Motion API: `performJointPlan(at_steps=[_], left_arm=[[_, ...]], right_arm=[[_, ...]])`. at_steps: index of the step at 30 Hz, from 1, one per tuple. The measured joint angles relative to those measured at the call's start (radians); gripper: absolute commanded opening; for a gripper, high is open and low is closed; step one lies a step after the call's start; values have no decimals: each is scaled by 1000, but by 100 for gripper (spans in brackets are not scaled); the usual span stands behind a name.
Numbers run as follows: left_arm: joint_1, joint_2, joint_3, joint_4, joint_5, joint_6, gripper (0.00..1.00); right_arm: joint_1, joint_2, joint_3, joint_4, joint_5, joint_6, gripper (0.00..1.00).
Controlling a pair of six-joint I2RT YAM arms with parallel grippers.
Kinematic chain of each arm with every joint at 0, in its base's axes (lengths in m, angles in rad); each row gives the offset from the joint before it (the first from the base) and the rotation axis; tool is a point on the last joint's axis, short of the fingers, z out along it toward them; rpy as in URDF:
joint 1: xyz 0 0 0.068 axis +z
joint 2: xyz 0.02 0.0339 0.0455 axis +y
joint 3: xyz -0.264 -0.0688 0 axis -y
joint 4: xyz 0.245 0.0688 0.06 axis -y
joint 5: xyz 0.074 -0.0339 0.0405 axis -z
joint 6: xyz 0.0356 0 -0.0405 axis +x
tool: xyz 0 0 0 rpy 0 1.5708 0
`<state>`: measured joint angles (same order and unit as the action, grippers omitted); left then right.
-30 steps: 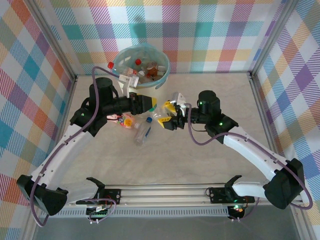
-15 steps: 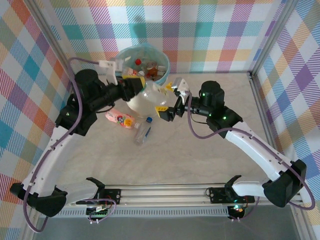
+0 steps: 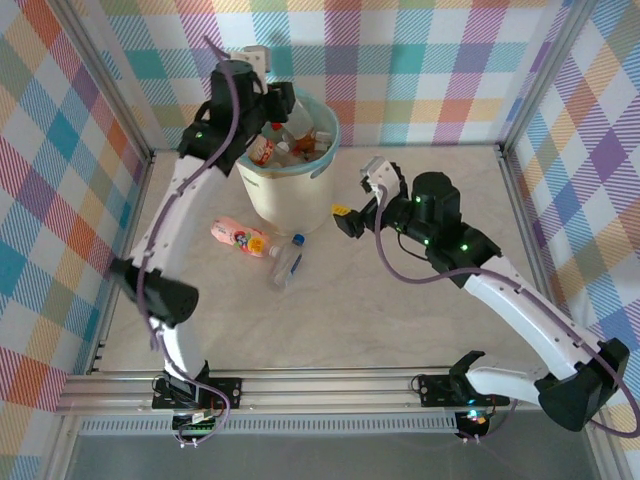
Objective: Put the plastic bottles in the bin
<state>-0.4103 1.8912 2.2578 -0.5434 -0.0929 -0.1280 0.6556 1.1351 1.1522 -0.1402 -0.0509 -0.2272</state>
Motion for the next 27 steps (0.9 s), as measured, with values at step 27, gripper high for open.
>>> performJointPlan(at_steps=[27], left_arm=[[-1,286,292,-187,30,24,27]], right_arm=[[0,25,-14,-47,24,-25,100]])
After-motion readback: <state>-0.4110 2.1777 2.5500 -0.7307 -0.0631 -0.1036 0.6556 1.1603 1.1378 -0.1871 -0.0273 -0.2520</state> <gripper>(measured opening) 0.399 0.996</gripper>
